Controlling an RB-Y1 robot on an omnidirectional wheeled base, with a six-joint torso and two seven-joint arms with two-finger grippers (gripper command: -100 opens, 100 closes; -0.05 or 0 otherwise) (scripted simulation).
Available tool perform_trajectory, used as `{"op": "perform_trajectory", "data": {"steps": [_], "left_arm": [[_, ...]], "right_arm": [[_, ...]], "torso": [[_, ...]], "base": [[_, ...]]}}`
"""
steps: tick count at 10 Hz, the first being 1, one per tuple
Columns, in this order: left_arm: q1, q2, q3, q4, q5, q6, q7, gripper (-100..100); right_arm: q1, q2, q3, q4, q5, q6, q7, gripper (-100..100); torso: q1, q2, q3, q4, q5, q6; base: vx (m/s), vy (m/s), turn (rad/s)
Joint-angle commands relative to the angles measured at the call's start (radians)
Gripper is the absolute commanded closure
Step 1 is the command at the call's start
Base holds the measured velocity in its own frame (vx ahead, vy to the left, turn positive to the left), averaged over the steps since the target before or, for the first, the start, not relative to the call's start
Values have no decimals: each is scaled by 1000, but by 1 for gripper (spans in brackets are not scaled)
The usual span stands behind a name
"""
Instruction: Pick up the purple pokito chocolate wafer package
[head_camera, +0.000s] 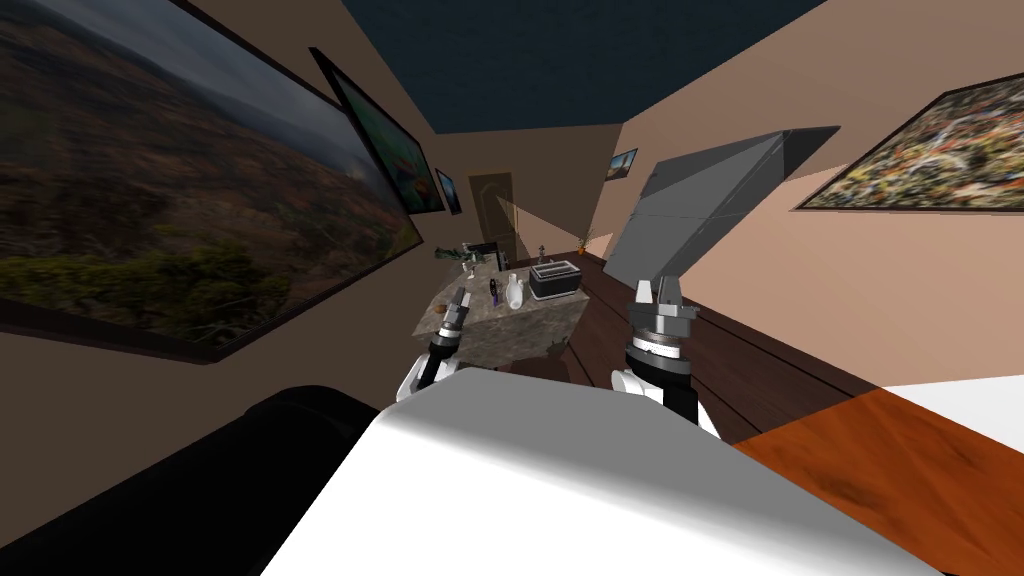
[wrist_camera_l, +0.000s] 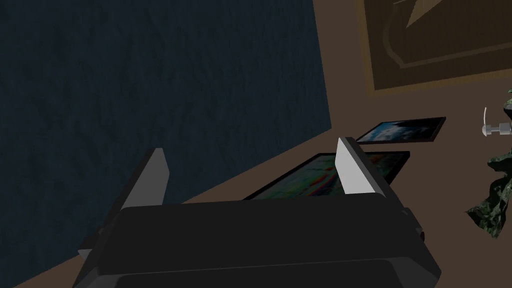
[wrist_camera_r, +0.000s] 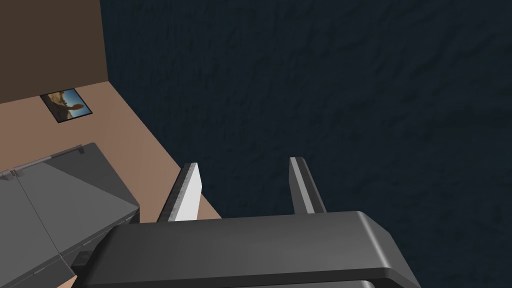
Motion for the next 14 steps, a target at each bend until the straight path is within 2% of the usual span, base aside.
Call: {"op": "perform_trajectory", "data": {"steps": [1,2,3,4,5,6,7,8,9,10,11,12,13,14], "left_arm": [[23,50,26,38,-11,-18,18,-100],[23,62,26,38,-11,-18,18,-100],[38,101,51,73,-22,-27,37,-100],[38,117,51,73,-22,-27,37,-100],[54,150,76,112,-34,-37,59,-100],[54,172,76,112,-34,-37,59,-100],[71,206,100,153,-47,-47,83,-100],[71,230,100,153,-47,-47,83,-100],[88,260,124,193,-62,-59,110,-100],[88,288,124,195,-62,-59,110,-100],[105,318,147,238,-78,-72,138,-100],[105,346,147,240,-78,-72,138,-100],[124,378,168,276,-95,-85,169,-100],[124,405,168,286,-95,-85,169,-100]], "right_arm": [[0,0,0,0,0,0,0,0],[0,0,0,0,0,0,0,0],[0,0,0,0,0,0,0,0],[0,0,0,0,0,0,0,0],[0,0,0,0,0,0,0,0],[0,0,0,0,0,0,0,0],[0,0,0,0,0,0,0,0],[0,0,0,0,0,0,0,0],[0,0,0,0,0,0,0,0],[0,0,0,0,0,0,0,0],[0,0,0,0,0,0,0,0],[0,0,0,0,0,0,0,0],[0,0,0,0,0,0,0,0],[0,0,0,0,0,0,0,0]], "torso": [[0,0,0,0,0,0],[0,0,0,0,0,0],[0,0,0,0,0,0],[0,0,0,0,0,0],[0,0,0,0,0,0],[0,0,0,0,0,0],[0,-1,0,0,0,0],[0,0,0,0,0,0],[0,-1,0,0,0,0],[-1,-1,0,0,0,0],[-1,-1,-1,0,0,0],[-1,-1,-1,0,0,0],[-1,-1,-1,0,0,0],[-1,-2,-1,0,0,0]], "base": [[-31,8,-58],[-26,8,-35],[-26,3,-75],[-23,3,-49],[-28,-2,-88],[-23,3,-44],[-26,2,-113],[-23,2,-43],[-20,-6,-107],[-14,-3,-56],[-13,-7,-123],[-12,-5,-59],[-10,-13,-130],[-7,-9,-64]]}}
